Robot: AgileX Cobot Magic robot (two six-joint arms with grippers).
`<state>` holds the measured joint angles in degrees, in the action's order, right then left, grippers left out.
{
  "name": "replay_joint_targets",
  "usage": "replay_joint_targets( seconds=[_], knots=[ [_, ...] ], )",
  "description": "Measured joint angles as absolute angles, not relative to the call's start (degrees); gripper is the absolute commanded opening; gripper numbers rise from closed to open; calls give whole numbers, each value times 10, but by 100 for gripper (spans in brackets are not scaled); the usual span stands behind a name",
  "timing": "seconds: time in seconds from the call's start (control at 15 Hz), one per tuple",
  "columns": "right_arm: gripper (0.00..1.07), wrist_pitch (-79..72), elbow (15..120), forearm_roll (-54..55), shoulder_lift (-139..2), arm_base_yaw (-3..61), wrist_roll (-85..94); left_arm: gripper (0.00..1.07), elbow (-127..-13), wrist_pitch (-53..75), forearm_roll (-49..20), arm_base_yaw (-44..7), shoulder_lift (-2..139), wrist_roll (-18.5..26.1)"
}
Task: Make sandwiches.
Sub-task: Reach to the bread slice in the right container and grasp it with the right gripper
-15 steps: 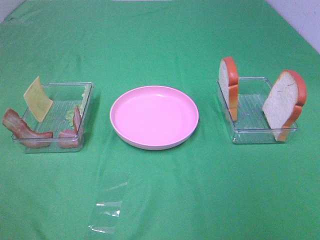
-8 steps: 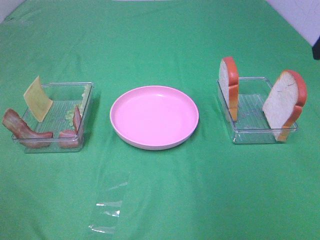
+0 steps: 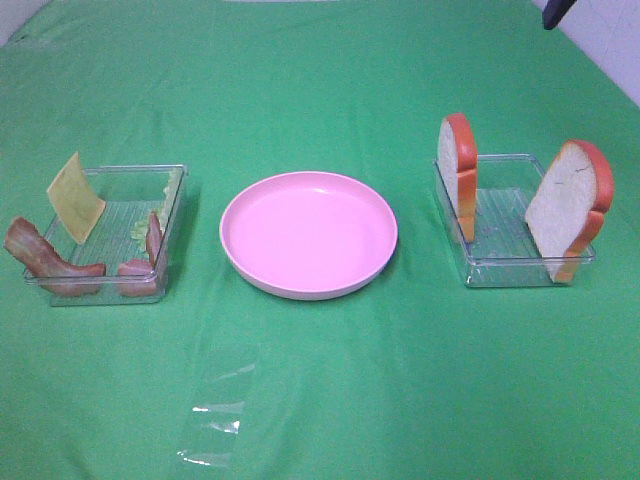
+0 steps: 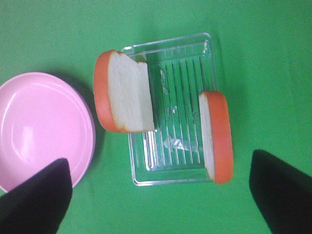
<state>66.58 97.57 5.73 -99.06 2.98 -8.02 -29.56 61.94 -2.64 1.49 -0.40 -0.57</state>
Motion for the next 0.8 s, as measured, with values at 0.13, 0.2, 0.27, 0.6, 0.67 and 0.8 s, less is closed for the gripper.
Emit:
replay_joint_targets(
  seconds=[0.13, 0.2, 0.27, 0.6, 0.67, 0.8],
  knots=[
    [94, 665, 1012, 57, -1033, 56, -80, 102, -296, 619, -26, 15, -4, -6],
    [94, 664, 1026, 57, -1055, 72, -80, 102, -296, 619, -26, 15, -4, -6],
    [94, 664, 1035, 57, -1074, 84, -80, 102, -296, 619, -26, 15, -4, -6],
    [94, 643, 1042, 49, -1133, 125, -80, 102, -296, 619, -26, 15, -4, -6],
    [94, 641, 1044, 49, -1147, 128, -80, 102, -296, 619, -26, 15, -4, -6],
    [94, 612, 1044, 47, -1173, 128, -80, 102, -296, 619, -26, 15, -4, -6]
  ],
)
